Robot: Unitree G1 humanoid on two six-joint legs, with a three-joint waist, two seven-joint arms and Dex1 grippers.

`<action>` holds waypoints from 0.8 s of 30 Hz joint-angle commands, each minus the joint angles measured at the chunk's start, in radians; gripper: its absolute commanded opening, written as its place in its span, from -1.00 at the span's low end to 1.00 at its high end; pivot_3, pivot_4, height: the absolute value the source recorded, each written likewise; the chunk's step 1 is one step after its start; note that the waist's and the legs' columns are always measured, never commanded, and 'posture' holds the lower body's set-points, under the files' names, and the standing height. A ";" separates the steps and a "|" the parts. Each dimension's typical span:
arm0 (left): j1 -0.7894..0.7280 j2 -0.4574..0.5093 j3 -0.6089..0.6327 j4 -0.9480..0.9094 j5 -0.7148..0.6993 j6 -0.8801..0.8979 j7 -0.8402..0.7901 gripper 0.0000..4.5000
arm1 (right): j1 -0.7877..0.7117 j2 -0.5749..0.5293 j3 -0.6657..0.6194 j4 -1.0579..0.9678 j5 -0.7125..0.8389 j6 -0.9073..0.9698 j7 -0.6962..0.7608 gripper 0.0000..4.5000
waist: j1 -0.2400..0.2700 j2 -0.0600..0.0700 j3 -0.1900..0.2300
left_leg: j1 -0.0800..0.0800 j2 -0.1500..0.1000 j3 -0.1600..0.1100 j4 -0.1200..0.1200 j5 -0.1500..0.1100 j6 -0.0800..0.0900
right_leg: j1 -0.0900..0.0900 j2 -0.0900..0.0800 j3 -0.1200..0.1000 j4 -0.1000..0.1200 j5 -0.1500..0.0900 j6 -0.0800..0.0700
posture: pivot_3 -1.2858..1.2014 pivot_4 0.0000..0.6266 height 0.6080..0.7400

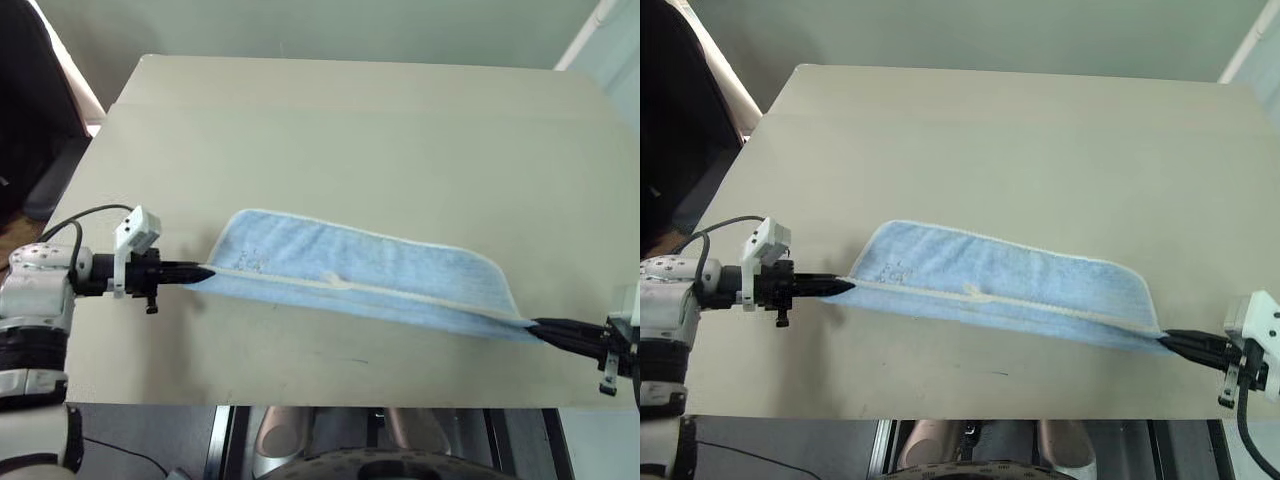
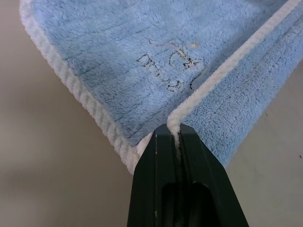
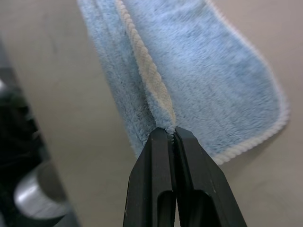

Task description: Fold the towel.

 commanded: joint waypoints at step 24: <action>-0.465 -0.181 -0.031 0.570 0.071 -0.238 0.237 -0.98 | -0.315 0.065 0.201 0.195 -0.109 -0.005 -0.306 -1.00 | 0.004 -0.001 -0.001 | 0.002 0.000 0.000 -0.001 0.002 0.004 | 0.002 -0.001 -0.001 0.000 0.001 0.001 | 0.03 -0.52 1.00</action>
